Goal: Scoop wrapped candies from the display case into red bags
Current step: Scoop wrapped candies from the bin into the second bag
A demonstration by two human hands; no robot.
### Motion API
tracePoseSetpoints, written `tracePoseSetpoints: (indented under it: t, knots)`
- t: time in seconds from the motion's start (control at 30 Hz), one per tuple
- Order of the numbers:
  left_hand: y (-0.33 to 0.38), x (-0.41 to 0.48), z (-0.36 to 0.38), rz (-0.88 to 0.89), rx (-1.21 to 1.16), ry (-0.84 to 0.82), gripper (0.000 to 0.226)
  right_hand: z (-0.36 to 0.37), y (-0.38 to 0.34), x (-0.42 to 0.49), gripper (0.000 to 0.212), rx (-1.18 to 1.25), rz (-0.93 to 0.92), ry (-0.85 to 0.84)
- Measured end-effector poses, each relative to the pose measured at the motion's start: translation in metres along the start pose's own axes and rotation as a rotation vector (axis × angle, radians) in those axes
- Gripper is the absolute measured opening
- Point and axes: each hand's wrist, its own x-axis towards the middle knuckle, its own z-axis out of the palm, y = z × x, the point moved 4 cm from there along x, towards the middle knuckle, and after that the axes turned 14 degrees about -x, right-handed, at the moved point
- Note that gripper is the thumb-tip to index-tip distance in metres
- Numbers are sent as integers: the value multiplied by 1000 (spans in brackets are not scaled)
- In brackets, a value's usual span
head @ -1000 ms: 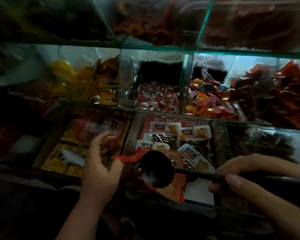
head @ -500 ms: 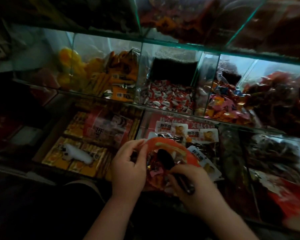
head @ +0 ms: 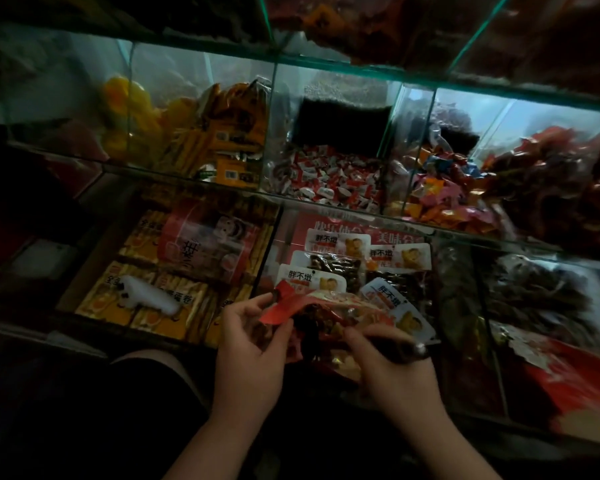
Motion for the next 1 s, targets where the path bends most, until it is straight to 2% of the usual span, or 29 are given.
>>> tracePoseSetpoints:
  t: [0.07, 0.17, 0.3, 0.37, 0.43, 0.5, 0.57, 0.63, 0.7, 0.77, 0.83, 0.93, 1.0]
  knots:
    - [-5, 1, -3, -32, -127, 17, 39, -13, 11, 2, 6, 151, 141, 37]
    - [-8, 1, -6, 7, -66, 1, 36, -29, 22, 0, 9, 278, 239, 78]
    - [27, -5, -1, 433, 308, 0, 32, -54, 21, -6, 14, 351, 215, 167]
    - [45, -11, 8, 618, 363, -4, 26, -65, 17, -6, 20, 384, 193, 147]
    - [58, -18, 21, 717, 367, -54, 21, -73, 12, -6, 30, 453, 190, 107]
    - [59, -18, 38, 650, 382, -180, 14, -80, 10, -7, 36, 501, 202, 84]
    - [47, -12, 51, 389, 519, -257, 10, -88, 7, -9, 42, 527, 201, 73]
    - [29, -5, 56, 133, 676, -302, 39, -98, 4, -10, 44, 535, 183, 83]
    - [16, 1, 60, 16, 741, -352, 59, -108, 1, -13, 33, 540, 163, 91]
    - [8, 3, 66, 5, 728, -392, 61, -114, -1, -18, 15, 538, 161, 92]
    - [6, 2, 68, 18, 699, -399, 58, -119, -4, -23, 9, 545, 140, 78]
    - [5, -2, 70, 96, 695, -383, 50, -120, -14, -30, 9, 503, 104, 18]
    - [4, -3, 71, 144, 706, -356, 49, -110, -20, -36, 14, 505, 147, -83]
